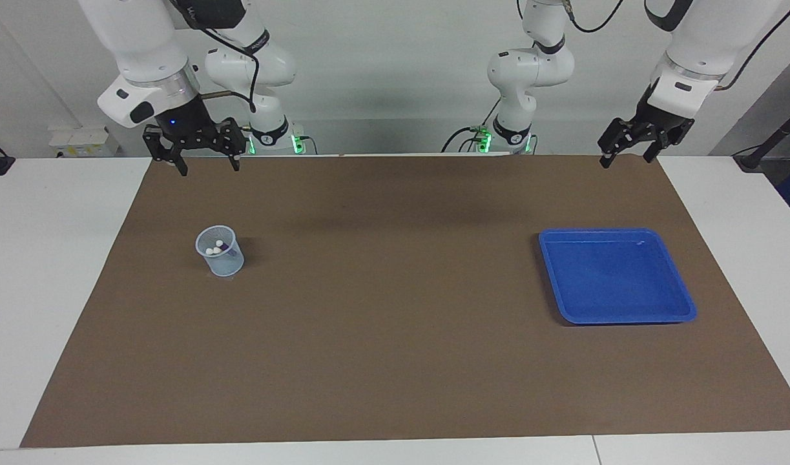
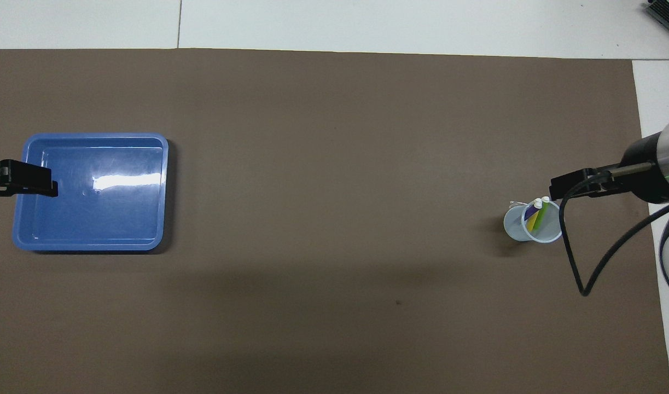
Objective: Right arm passes pens to left for tray arrangement
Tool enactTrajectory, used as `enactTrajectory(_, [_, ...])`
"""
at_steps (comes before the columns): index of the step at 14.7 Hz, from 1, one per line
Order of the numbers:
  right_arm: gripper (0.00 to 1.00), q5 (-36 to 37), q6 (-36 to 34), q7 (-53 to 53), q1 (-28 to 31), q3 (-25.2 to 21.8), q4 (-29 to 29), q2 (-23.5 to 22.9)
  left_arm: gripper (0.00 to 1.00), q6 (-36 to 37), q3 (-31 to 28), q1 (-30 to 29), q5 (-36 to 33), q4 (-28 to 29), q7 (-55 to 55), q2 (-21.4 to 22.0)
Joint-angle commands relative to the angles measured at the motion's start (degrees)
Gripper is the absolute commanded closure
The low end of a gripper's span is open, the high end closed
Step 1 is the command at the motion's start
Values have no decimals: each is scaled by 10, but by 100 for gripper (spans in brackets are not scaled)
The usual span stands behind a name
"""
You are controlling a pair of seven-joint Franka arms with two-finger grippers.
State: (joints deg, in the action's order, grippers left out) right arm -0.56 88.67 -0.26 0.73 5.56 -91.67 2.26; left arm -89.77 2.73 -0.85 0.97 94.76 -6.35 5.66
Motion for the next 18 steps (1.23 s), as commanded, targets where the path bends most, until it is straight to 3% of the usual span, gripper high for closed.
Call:
enactTrajectory(1, [0,5,9,8,3,5,-8,8,0,-4,2,-5,5,3,5,7])
enactTrajectory(18, [0,-11,13,-33,26,0,-32,19,0,-5,2,-5,5,3,5,7])
